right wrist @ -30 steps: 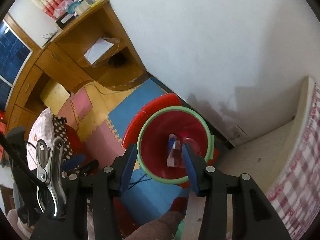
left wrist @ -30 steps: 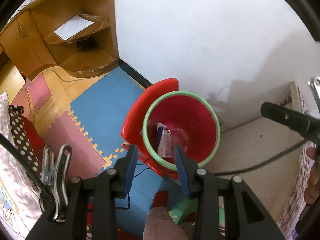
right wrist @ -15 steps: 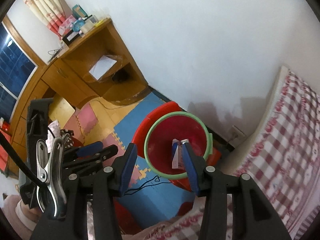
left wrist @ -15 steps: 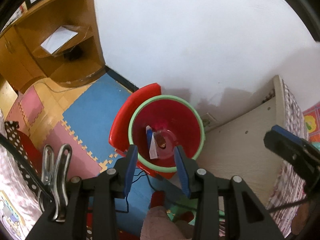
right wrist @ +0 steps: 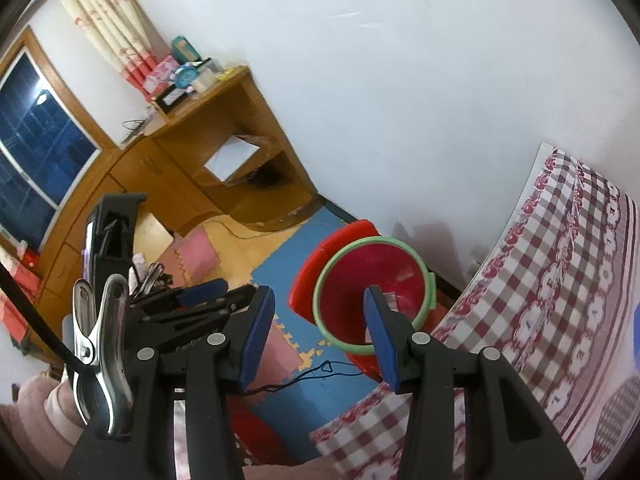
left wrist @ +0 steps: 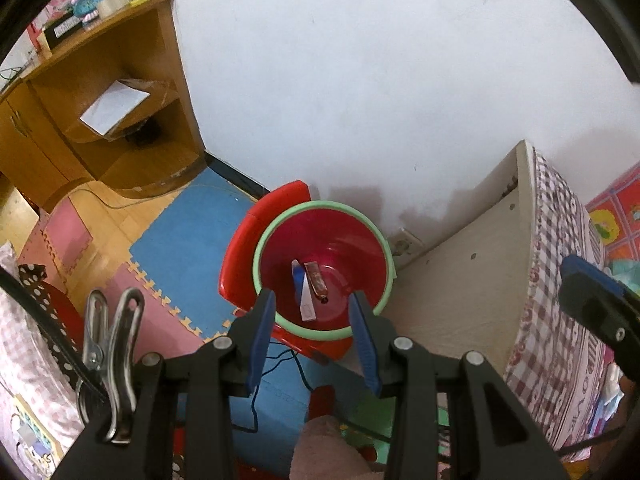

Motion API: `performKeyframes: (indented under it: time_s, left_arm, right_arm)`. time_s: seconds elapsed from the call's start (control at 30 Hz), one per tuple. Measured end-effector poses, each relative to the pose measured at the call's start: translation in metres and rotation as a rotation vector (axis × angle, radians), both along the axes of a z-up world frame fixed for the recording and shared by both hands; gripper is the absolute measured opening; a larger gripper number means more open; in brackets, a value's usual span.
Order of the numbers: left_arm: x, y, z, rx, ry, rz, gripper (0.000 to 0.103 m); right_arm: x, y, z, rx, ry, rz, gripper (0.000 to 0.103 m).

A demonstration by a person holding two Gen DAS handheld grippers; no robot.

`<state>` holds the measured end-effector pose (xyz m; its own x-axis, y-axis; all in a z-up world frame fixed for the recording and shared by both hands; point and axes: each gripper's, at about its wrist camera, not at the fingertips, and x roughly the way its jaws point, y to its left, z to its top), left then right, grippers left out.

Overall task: Collect trash
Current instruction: 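Swing both open tools back from the bucket to the bed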

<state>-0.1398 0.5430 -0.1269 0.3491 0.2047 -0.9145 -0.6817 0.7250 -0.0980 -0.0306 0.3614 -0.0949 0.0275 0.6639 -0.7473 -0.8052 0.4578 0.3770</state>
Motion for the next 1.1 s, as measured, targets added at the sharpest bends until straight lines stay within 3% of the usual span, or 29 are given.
performKeyframes:
  time_s: [0.23, 0.53, 0.77, 1.1]
  left_arm:
    - [-0.023, -0.018, 0.024, 0.046, -0.011, 0.024, 0.04]
    - [-0.044, -0.063, 0.055, 0.074, -0.045, 0.014, 0.04]
    - [-0.044, -0.121, 0.073, 0.086, -0.073, -0.056, 0.04]
    - [-0.021, -0.221, 0.083, 0.082, -0.092, -0.235, 0.04]
  right_arm:
    - [-0.033, -0.034, 0.016, 0.038, -0.008, 0.051, 0.048]
    - [-0.057, -0.107, 0.039, 0.086, -0.021, 0.018, 0.048]
    - [-0.064, -0.178, 0.05, 0.099, -0.043, -0.055, 0.048]
    - [-0.063, -0.281, 0.055, 0.098, -0.054, -0.221, 0.048]
